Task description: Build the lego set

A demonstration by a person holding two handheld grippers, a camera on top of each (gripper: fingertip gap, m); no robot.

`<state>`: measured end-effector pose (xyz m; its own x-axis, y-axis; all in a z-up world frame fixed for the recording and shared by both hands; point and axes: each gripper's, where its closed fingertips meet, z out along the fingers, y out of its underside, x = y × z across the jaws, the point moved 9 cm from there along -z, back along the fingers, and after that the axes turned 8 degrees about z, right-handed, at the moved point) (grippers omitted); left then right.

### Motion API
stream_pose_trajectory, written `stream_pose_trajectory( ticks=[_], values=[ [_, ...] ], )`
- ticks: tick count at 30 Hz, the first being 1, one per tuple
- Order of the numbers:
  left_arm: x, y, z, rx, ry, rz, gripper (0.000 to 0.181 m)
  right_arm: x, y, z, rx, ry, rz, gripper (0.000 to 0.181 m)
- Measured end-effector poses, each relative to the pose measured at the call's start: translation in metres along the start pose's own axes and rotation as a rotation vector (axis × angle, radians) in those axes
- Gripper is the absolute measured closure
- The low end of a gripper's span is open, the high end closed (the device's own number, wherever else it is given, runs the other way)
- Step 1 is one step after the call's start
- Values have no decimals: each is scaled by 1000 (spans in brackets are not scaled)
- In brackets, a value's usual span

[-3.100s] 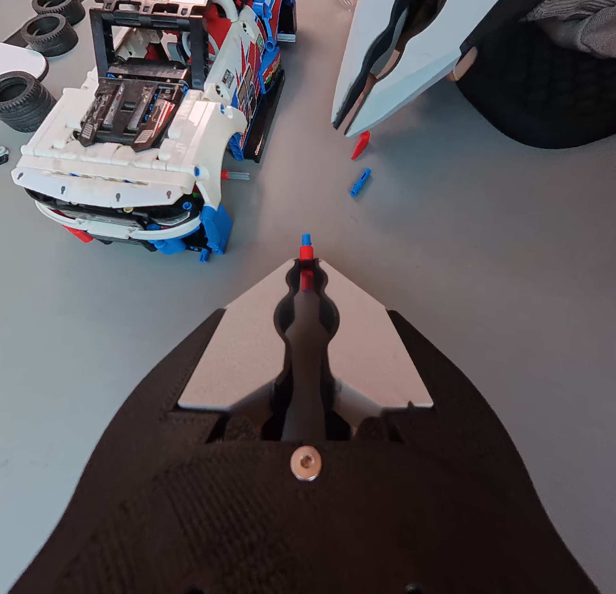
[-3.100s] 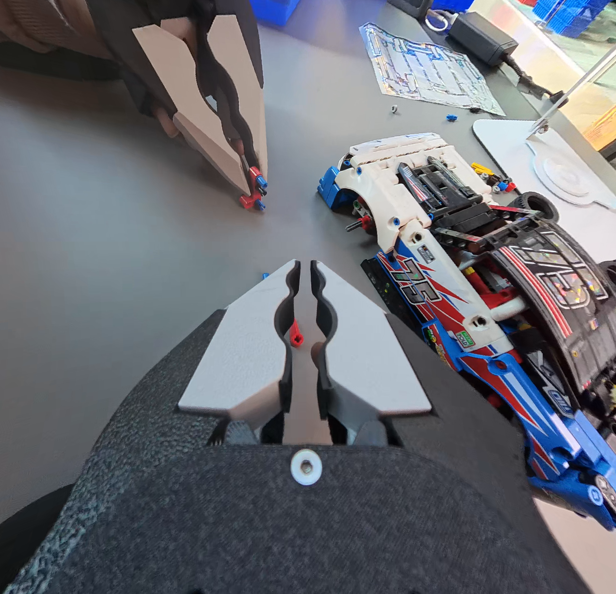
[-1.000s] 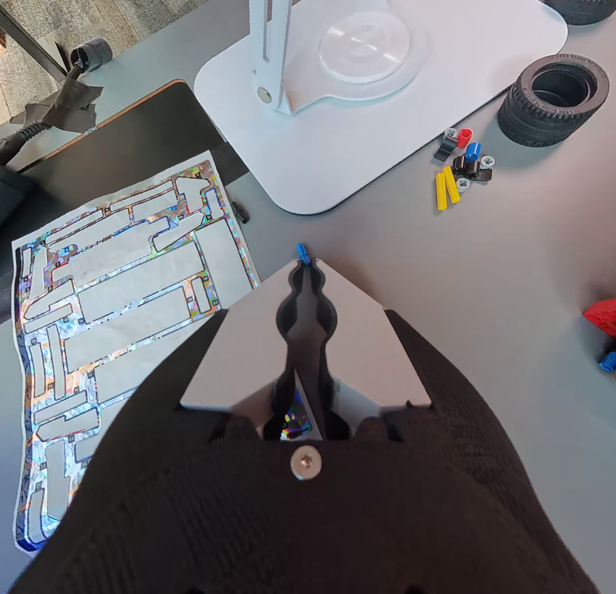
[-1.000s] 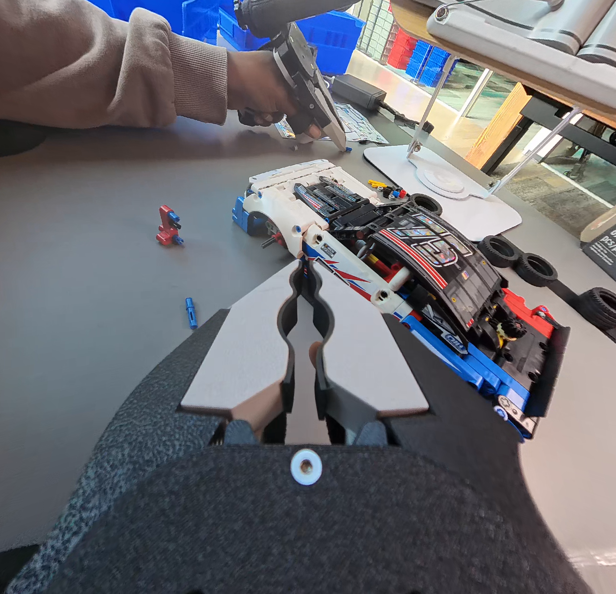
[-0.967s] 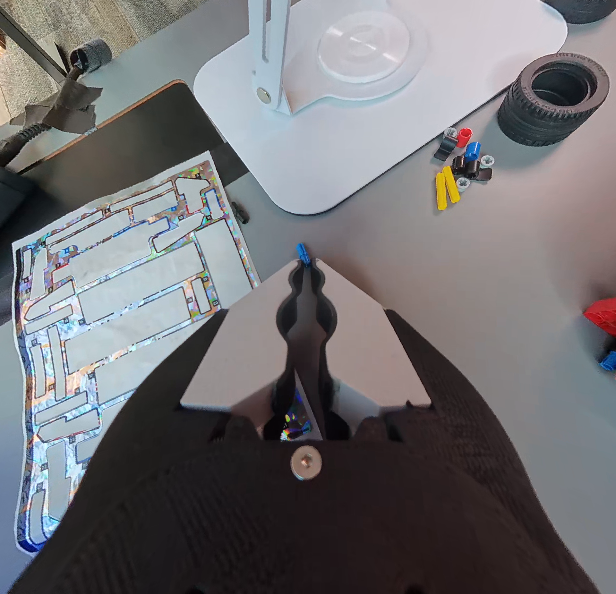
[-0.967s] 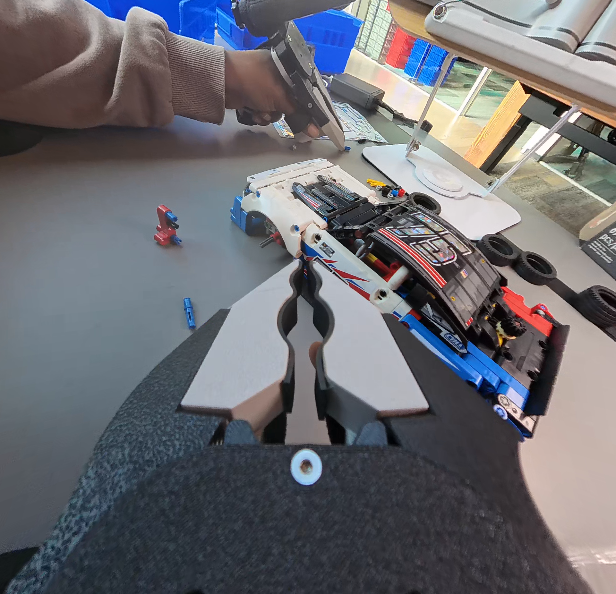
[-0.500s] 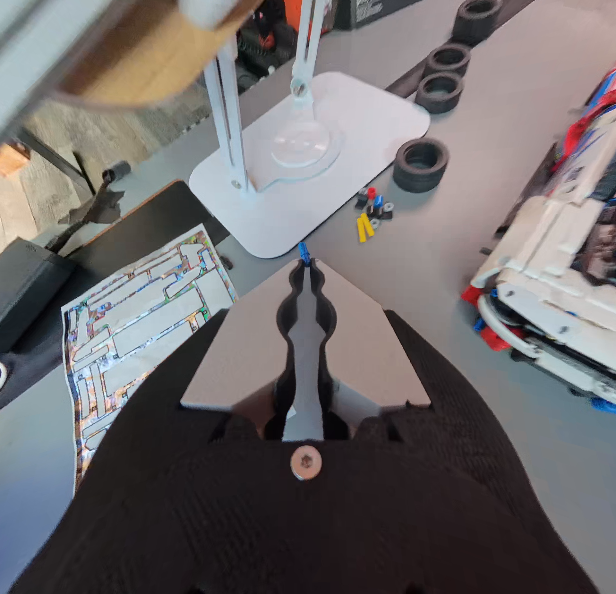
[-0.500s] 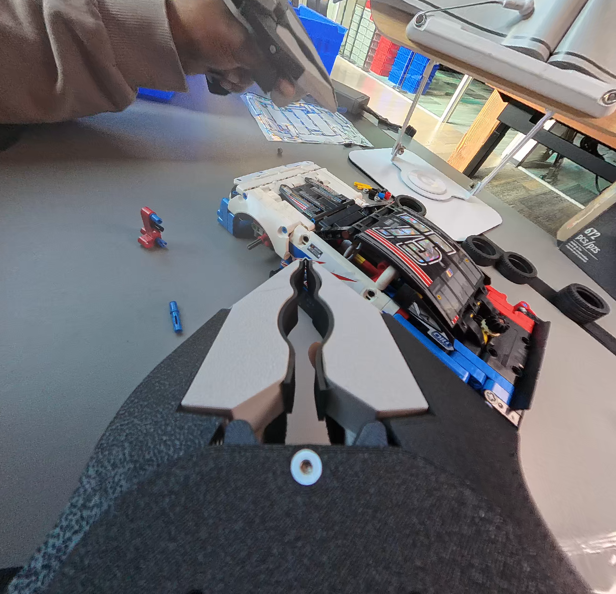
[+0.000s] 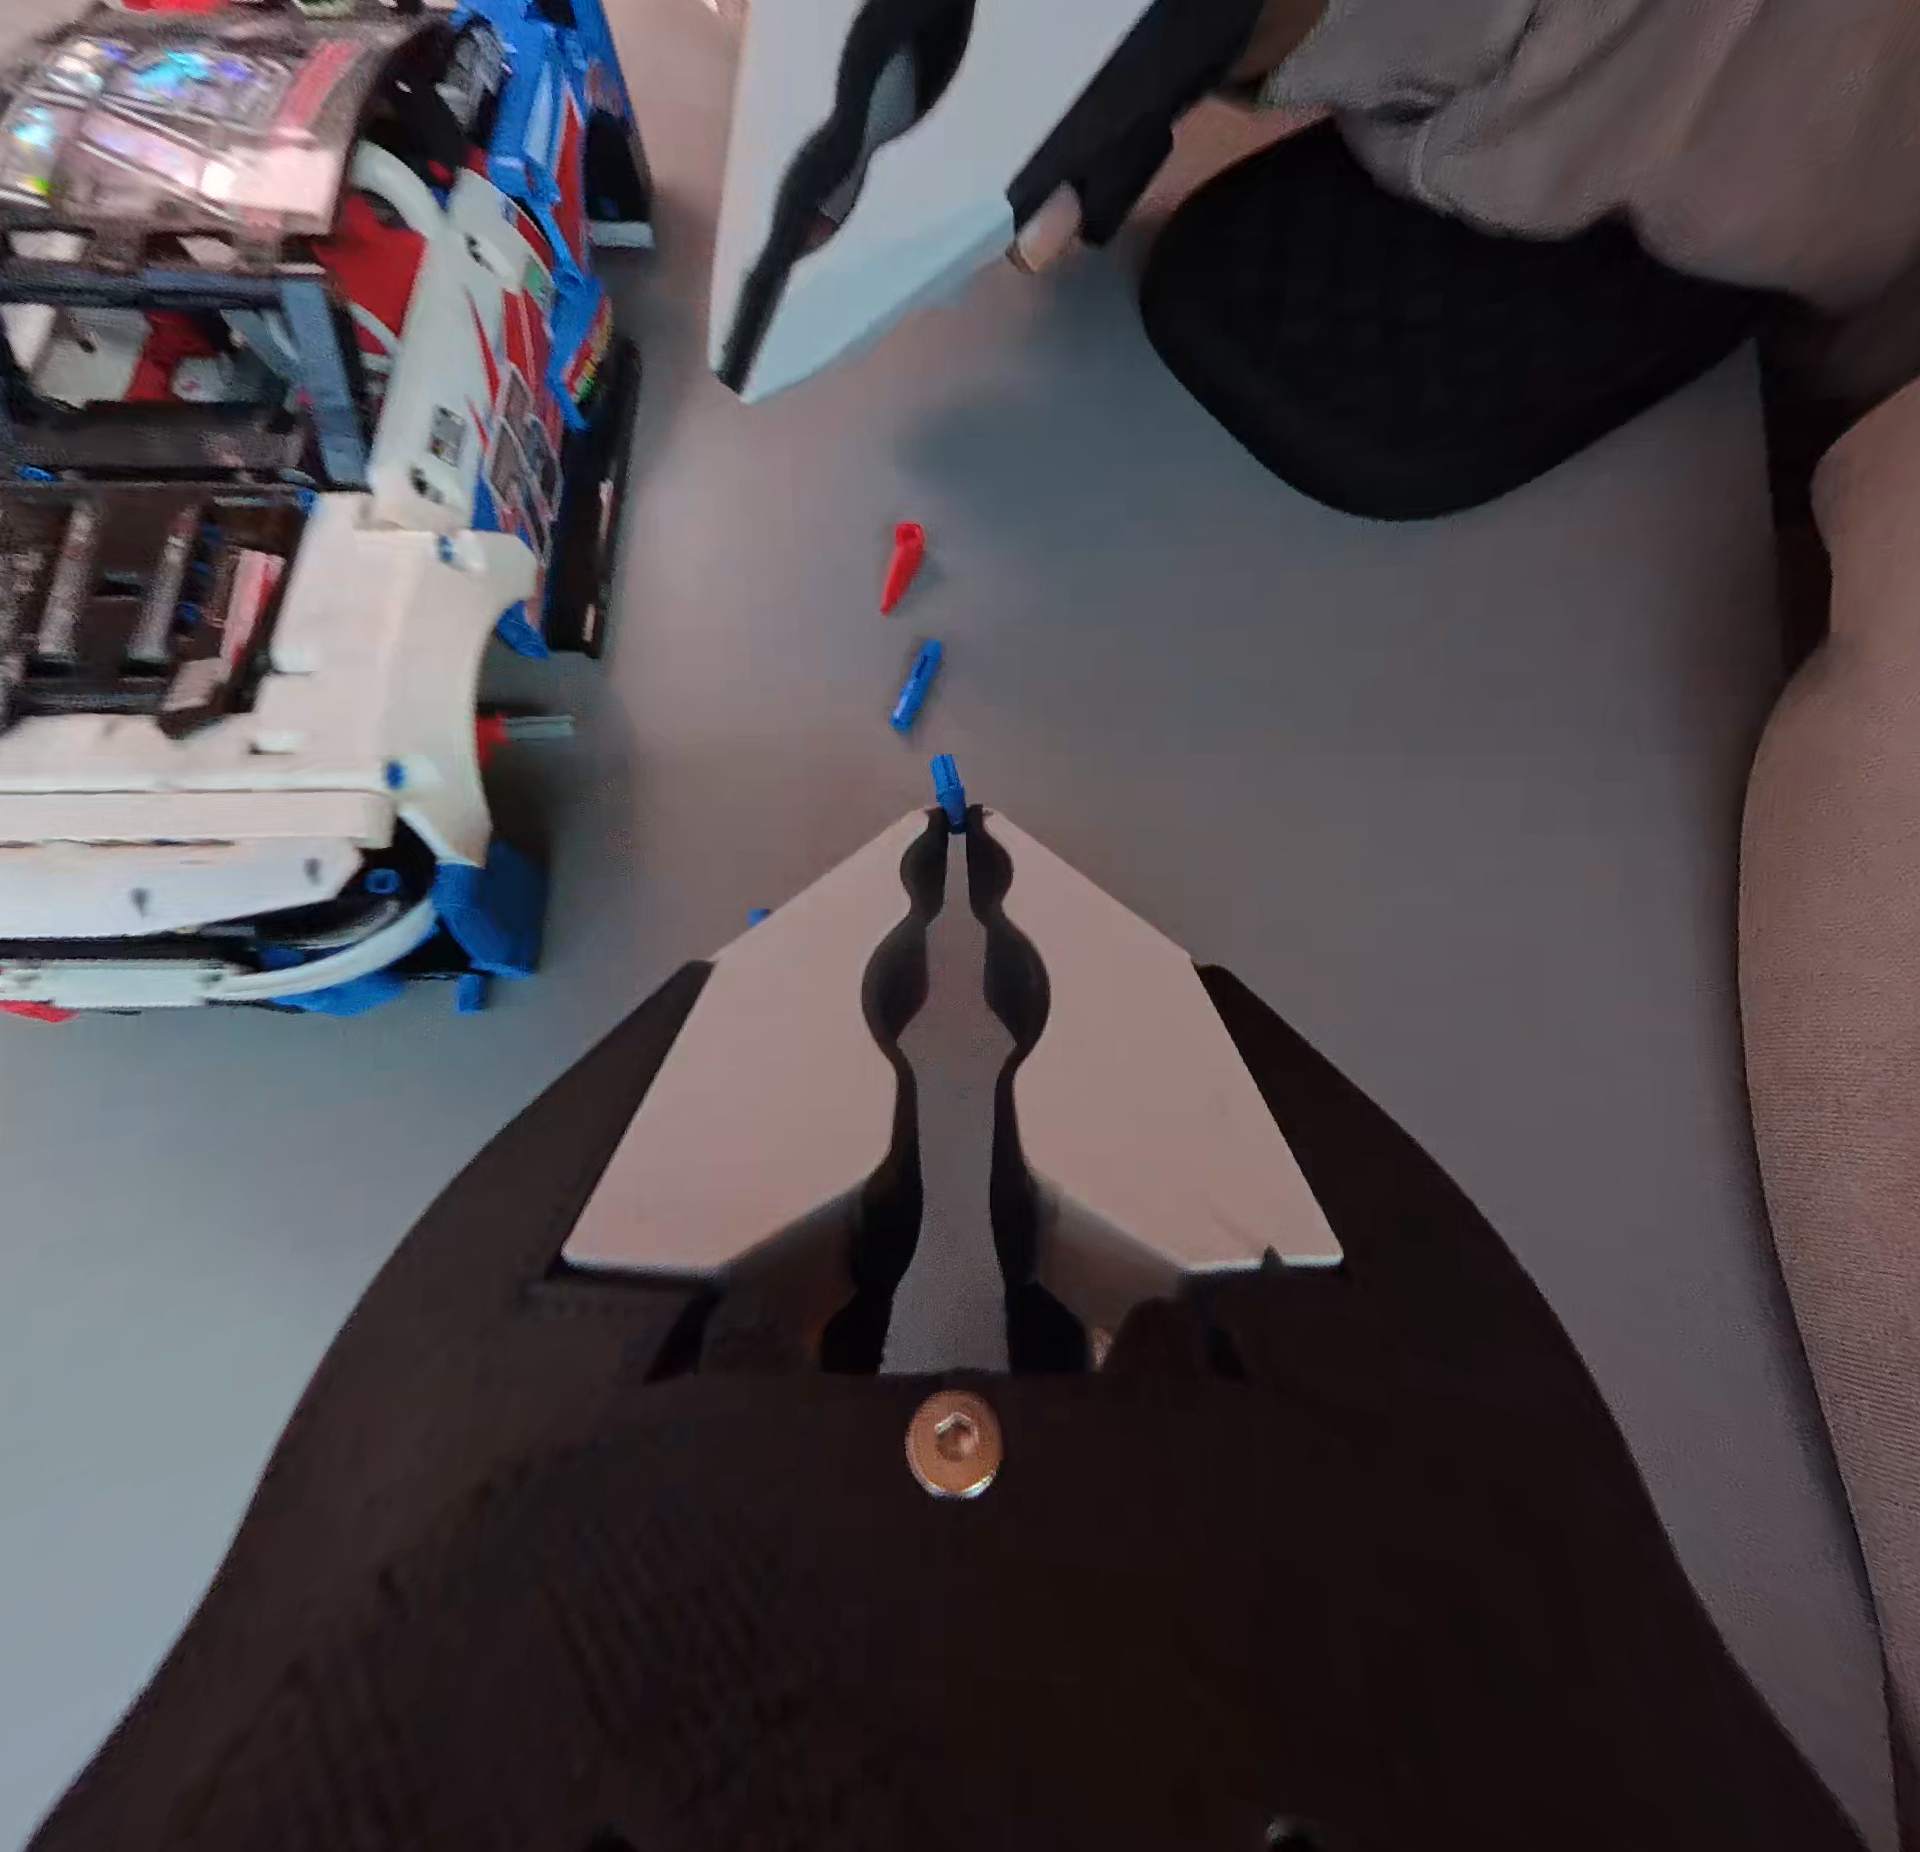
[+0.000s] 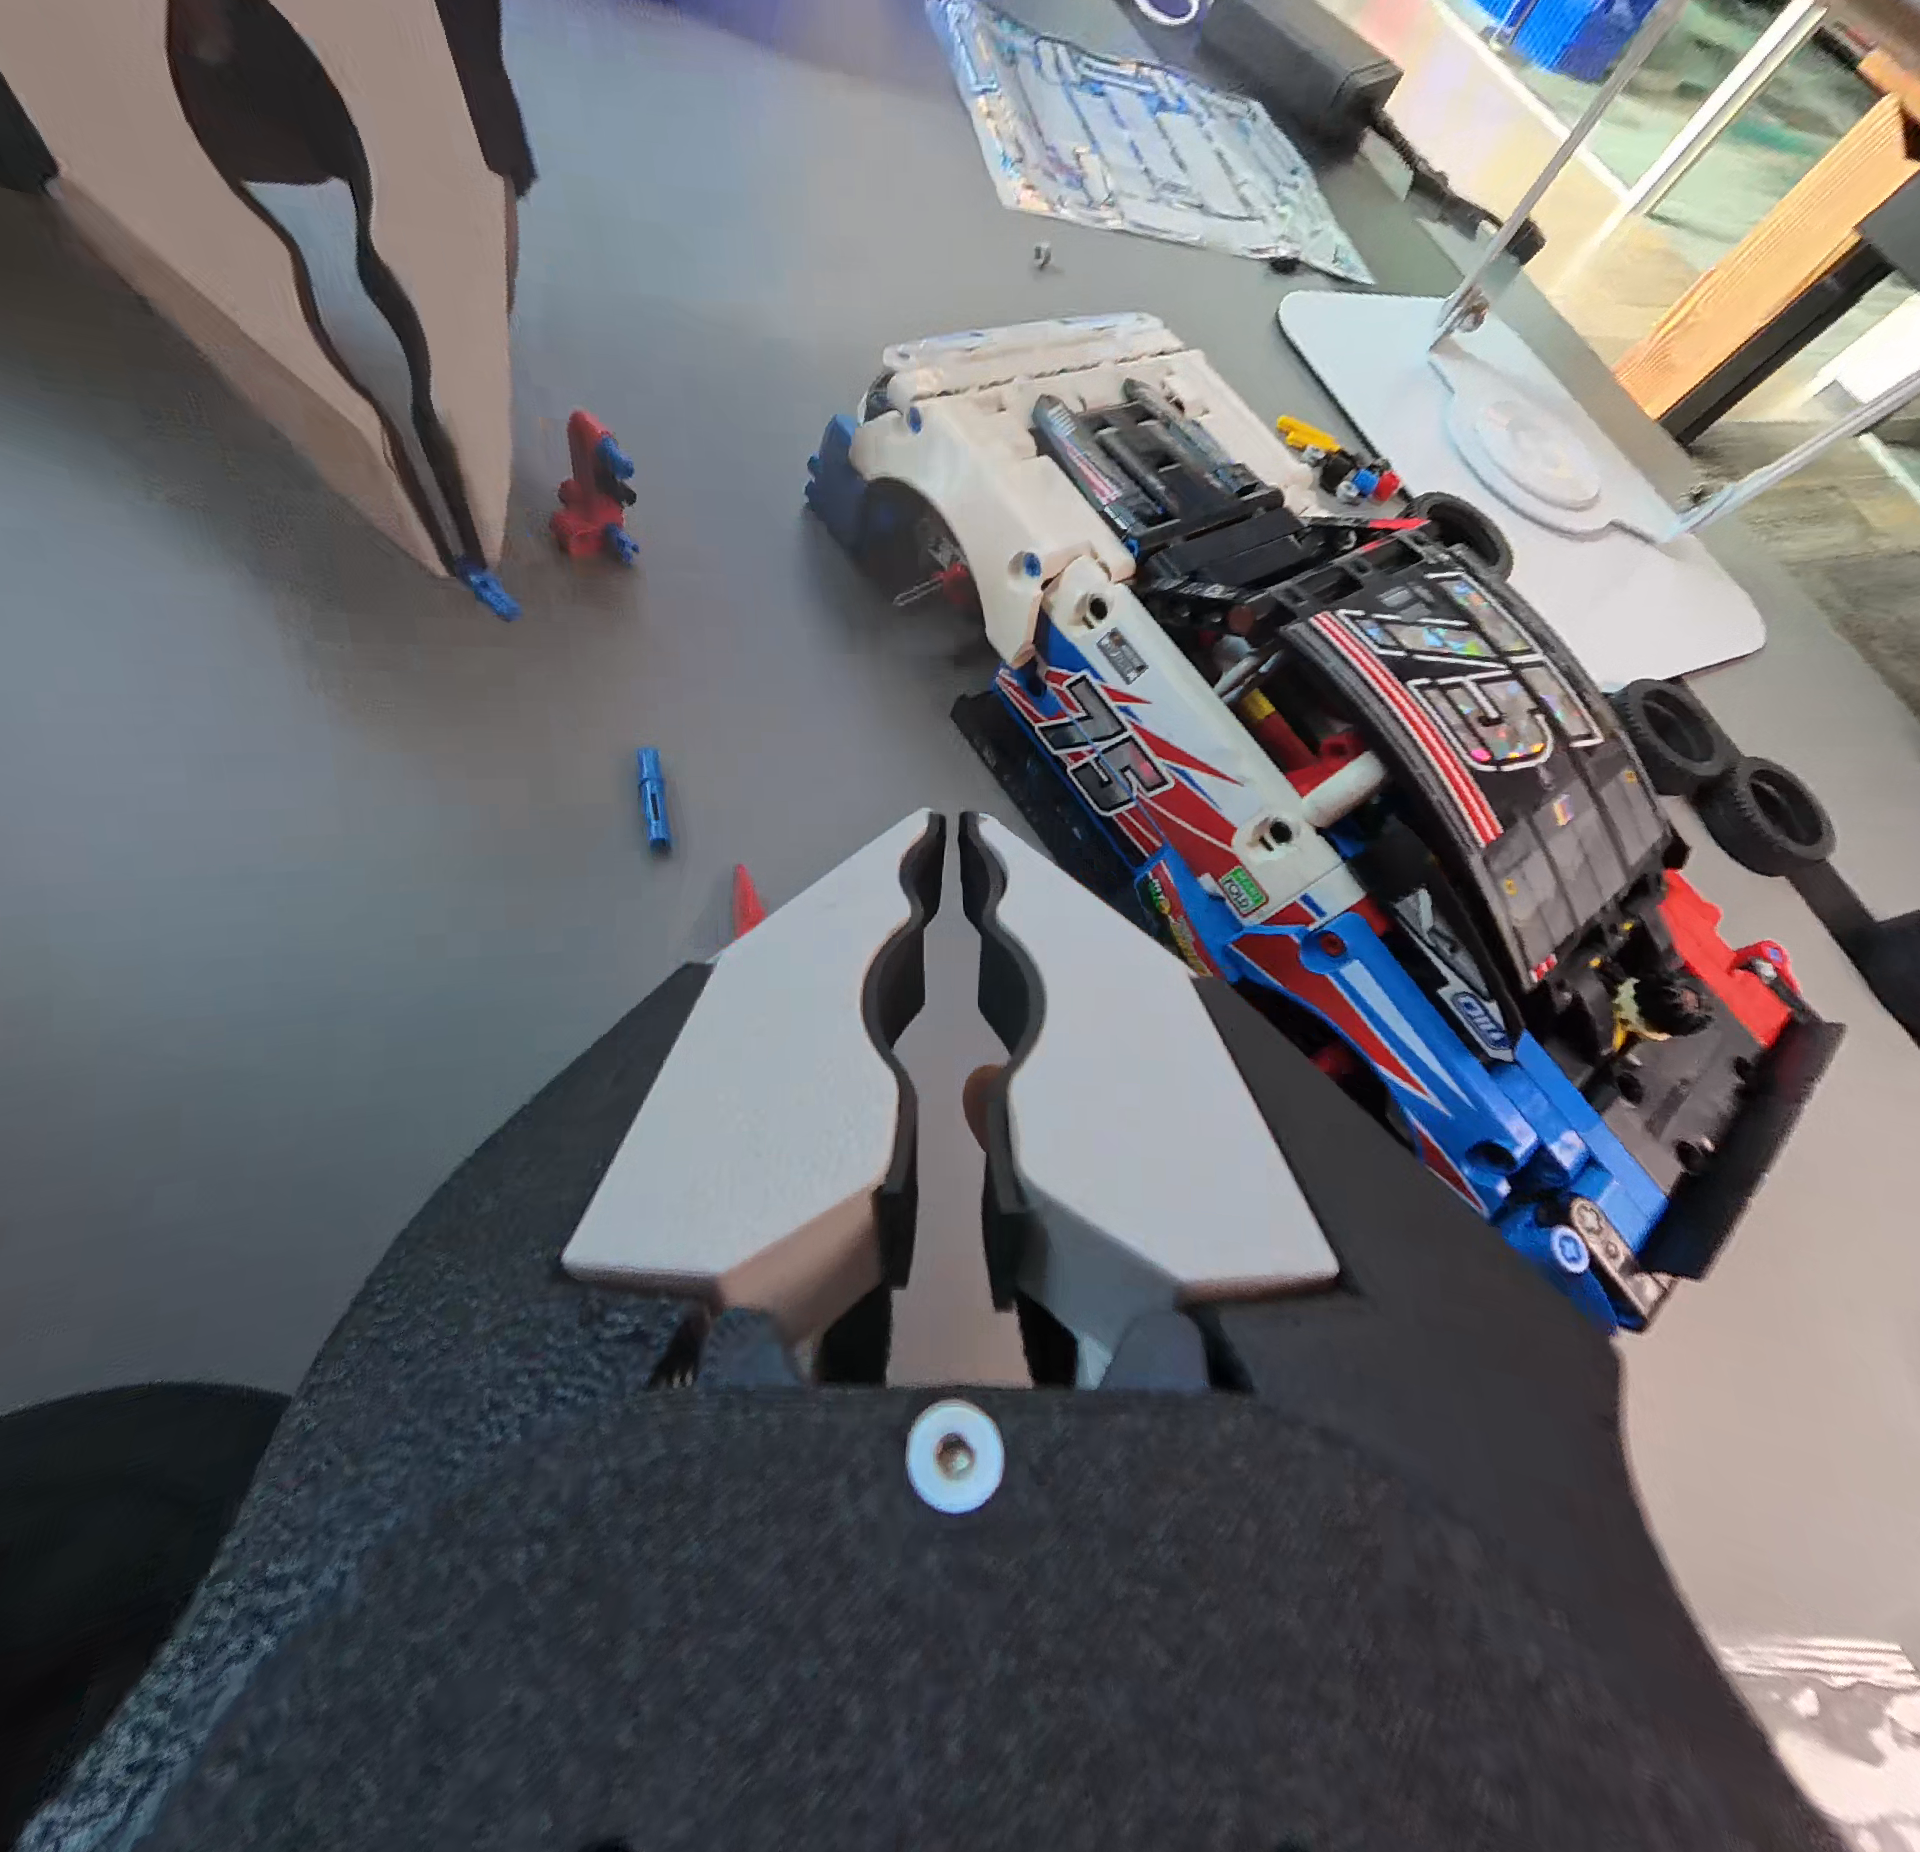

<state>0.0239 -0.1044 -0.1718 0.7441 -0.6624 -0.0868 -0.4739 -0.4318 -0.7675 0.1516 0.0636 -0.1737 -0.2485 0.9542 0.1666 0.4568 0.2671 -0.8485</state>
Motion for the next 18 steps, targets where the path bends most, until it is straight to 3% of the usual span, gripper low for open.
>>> stream_pose_trajectory(
  ticks=[1, 7, 14, 18],
  values=[
    [7, 4, 6, -23, 1, 13, 180, -2, 1, -1, -11, -36, 0, 181],
    [15, 9, 23, -99, 7, 65, 180, -16, 8, -2, -144, -171, -39, 175],
    [15, 9, 23, -67, 21, 30, 170, -19, 12, 3, -241, -199, -61, 172],
    [6, 5, 11, 42, 50, -65, 166, -23, 9, 7, -239, -215, -80, 178]
  ],
)
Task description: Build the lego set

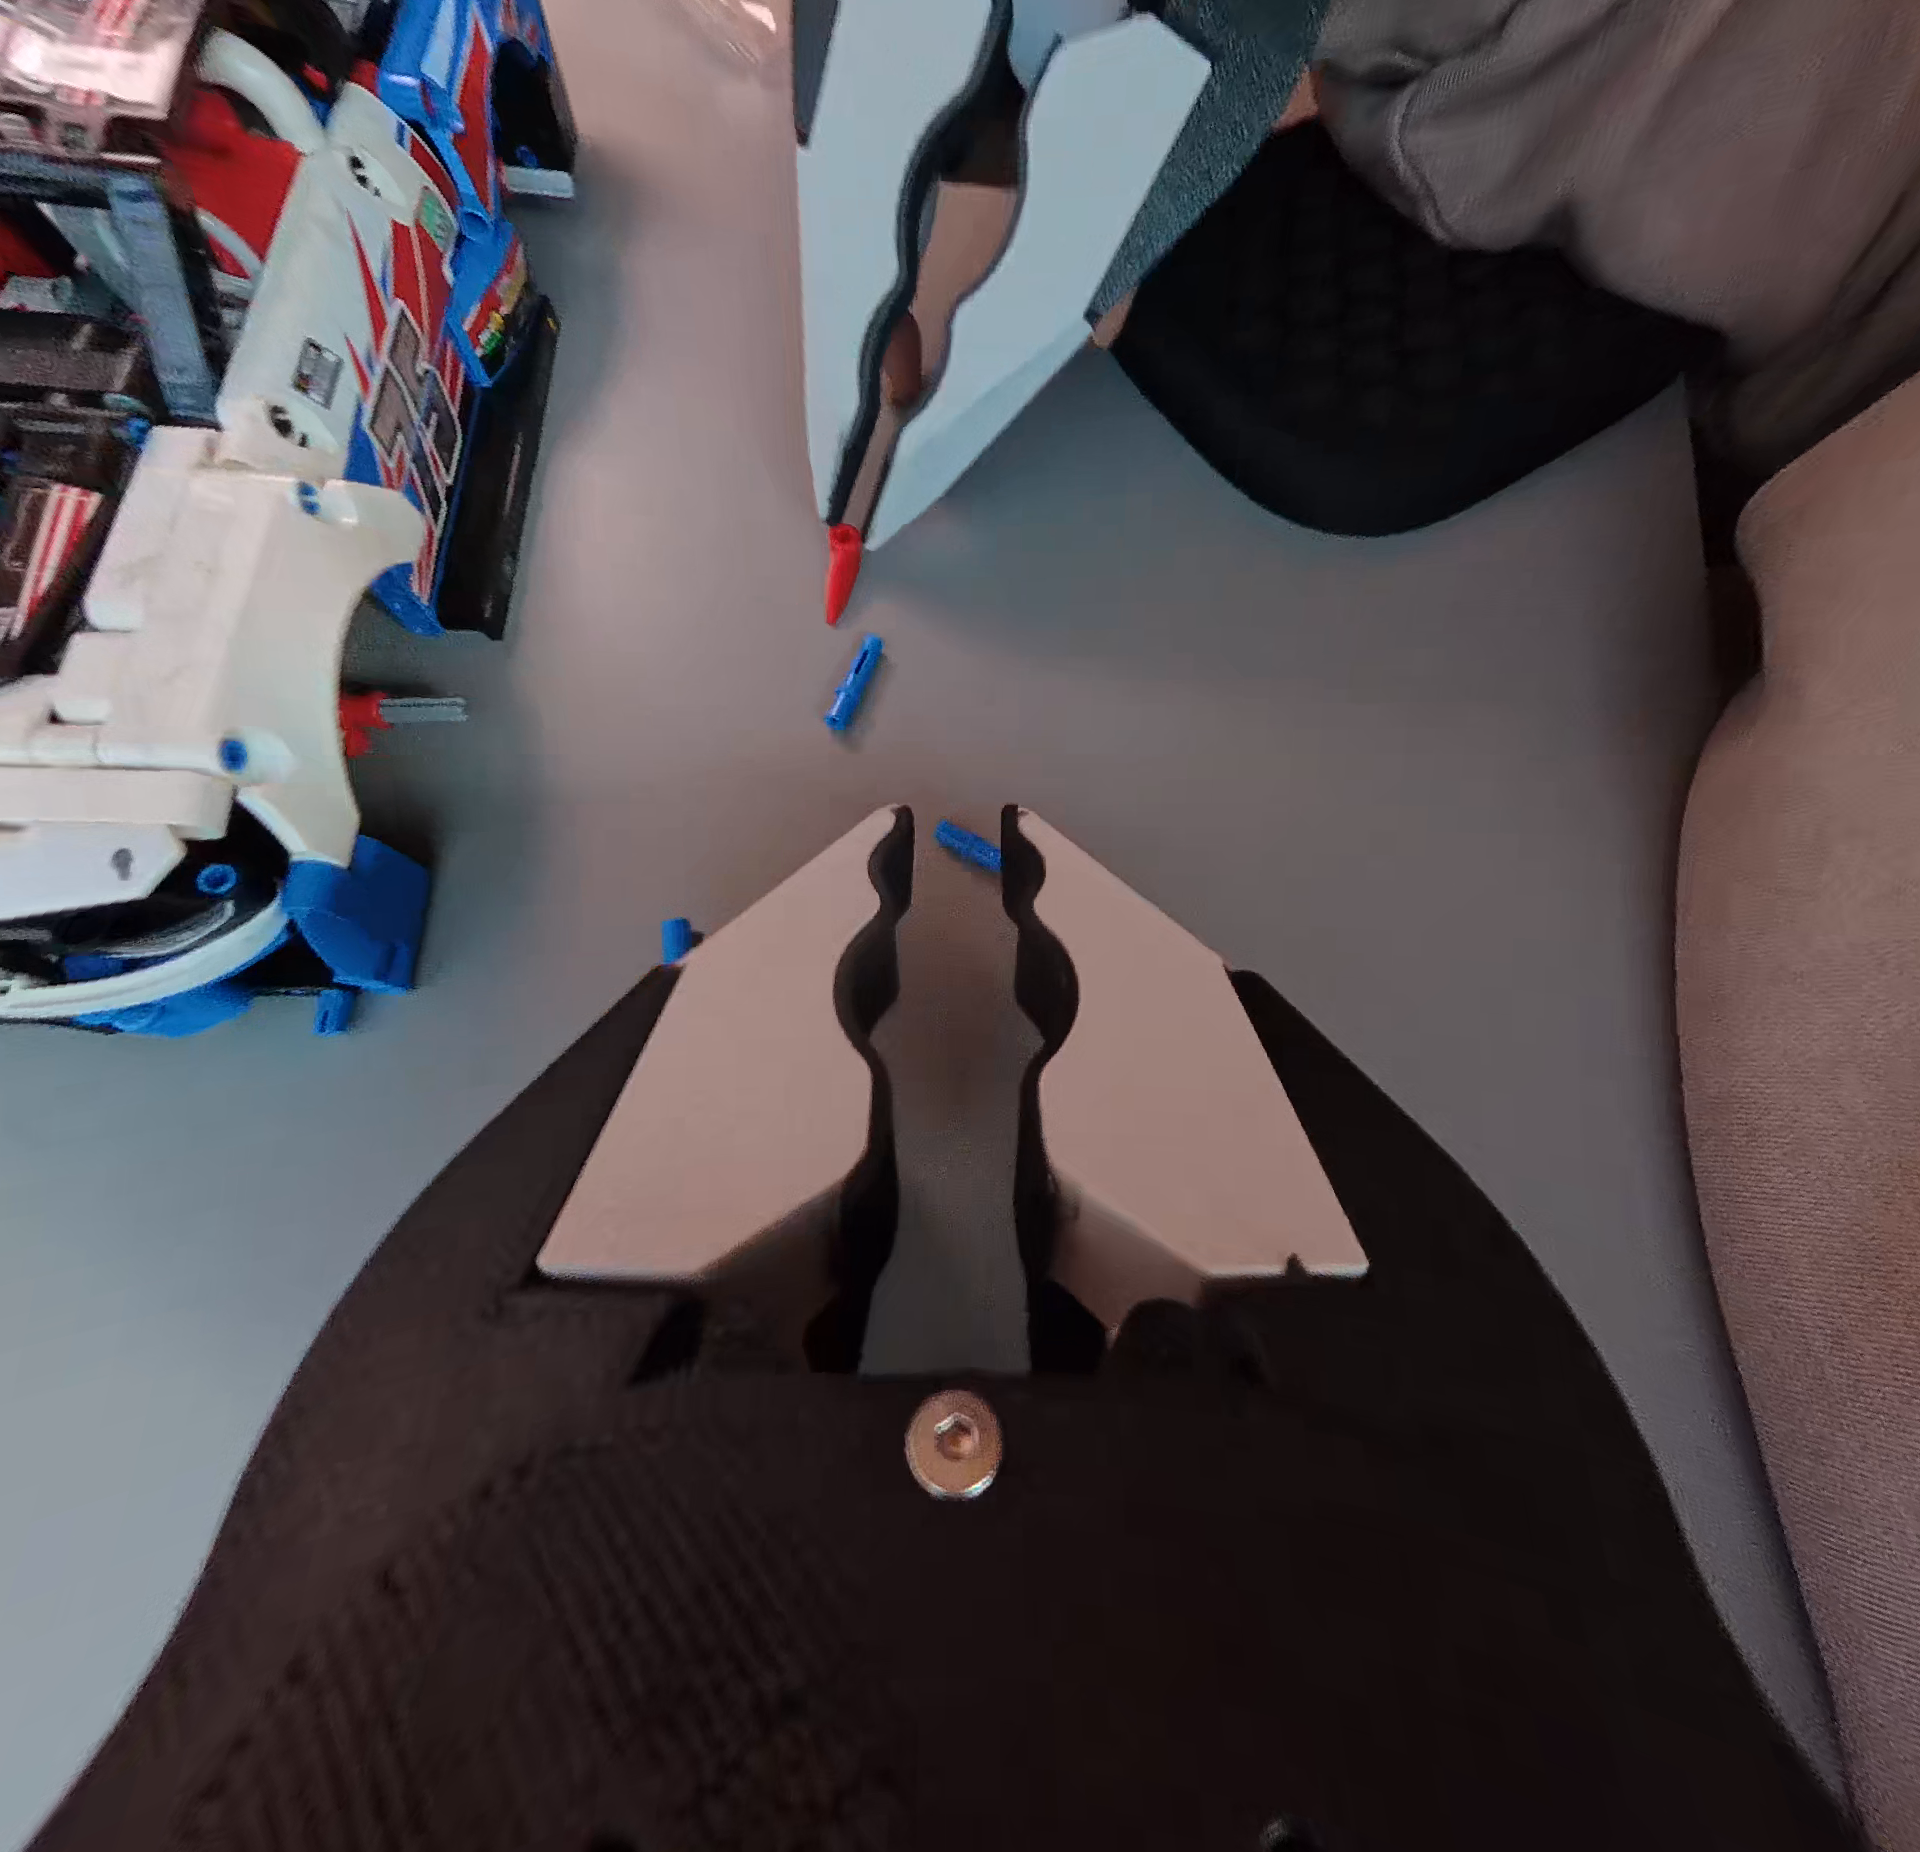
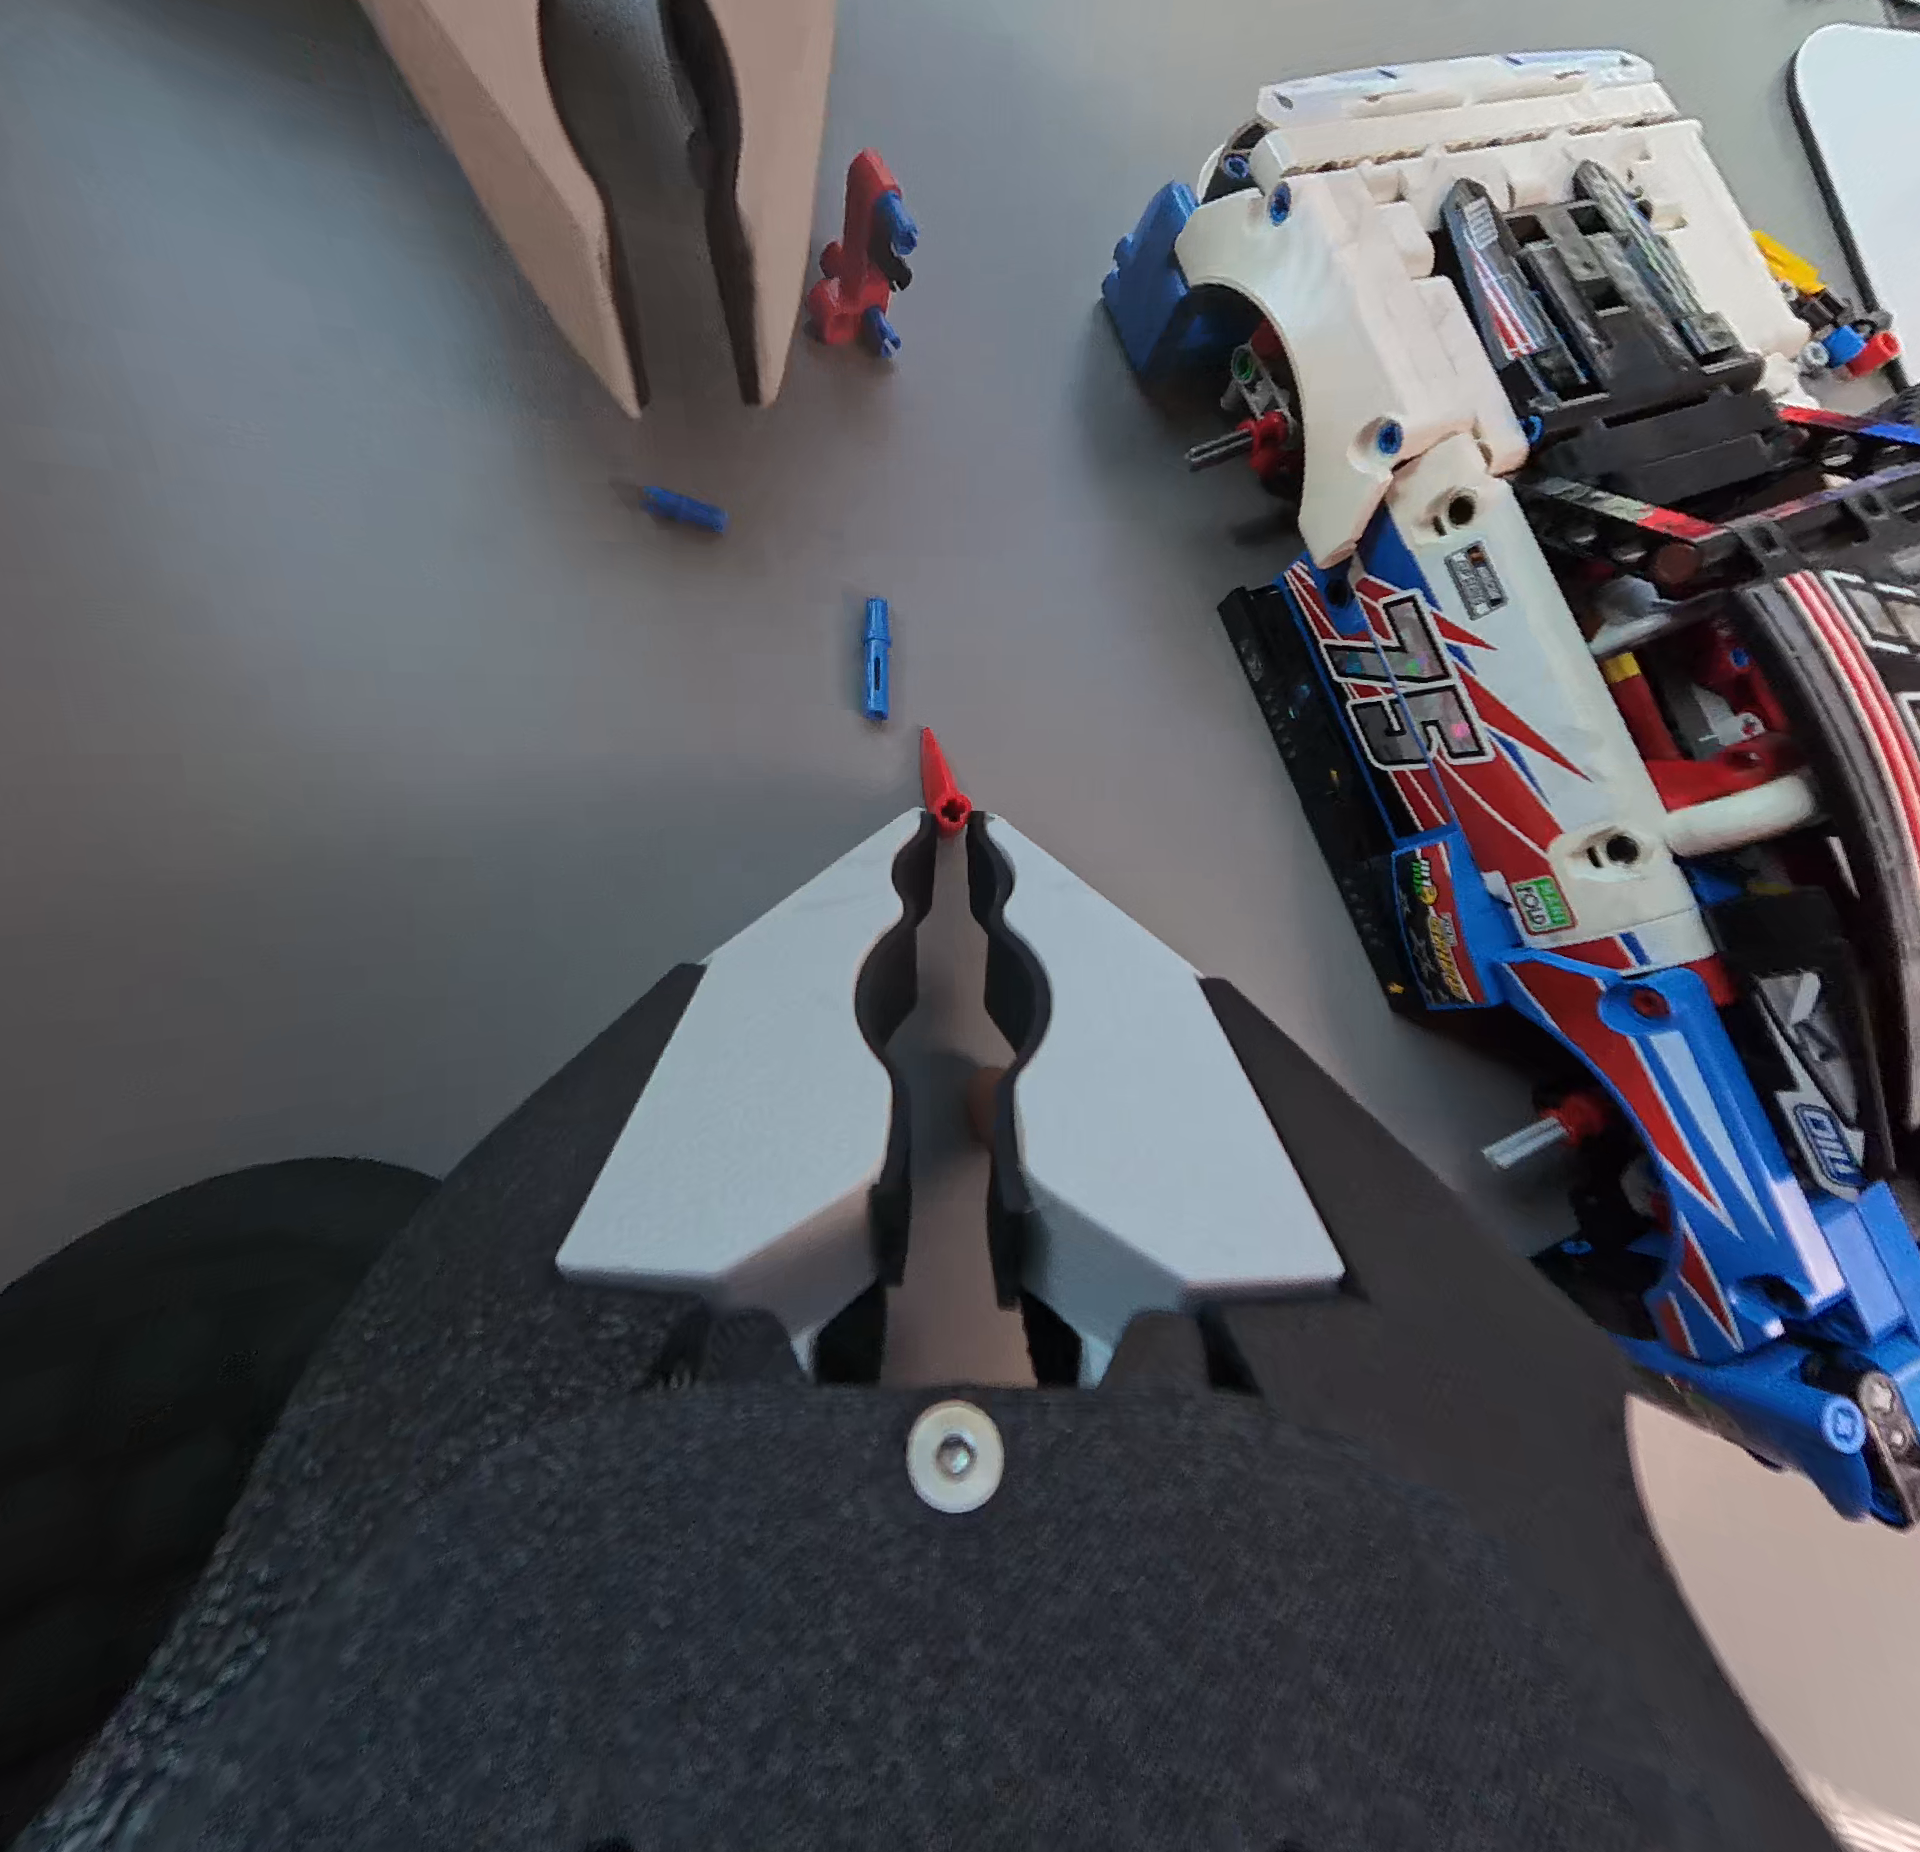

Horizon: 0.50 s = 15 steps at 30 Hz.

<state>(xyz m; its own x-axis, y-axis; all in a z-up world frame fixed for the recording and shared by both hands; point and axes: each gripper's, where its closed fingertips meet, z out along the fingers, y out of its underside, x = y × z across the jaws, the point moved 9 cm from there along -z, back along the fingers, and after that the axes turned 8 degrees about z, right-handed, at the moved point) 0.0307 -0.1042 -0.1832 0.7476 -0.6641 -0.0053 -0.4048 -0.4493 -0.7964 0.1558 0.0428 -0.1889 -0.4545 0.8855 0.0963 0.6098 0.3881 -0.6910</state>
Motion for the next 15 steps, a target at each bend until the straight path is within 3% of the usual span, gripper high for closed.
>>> stream_pose_trajectory(
  ticks=[5, 10, 15],
  values=[
    [-13, -1, -14, 115, -5, -79, 165, -6, -14, -12, 182, -118, 57, 179],
    [0, -19, -25, 299, -22, 137, 161, -19, -45, -18, 498, -458, 288, 179],
    [13, -28, -36, 388, -69, 270, 172, -18, -51, -5, 551, -640, 480, 179]
  ],
)
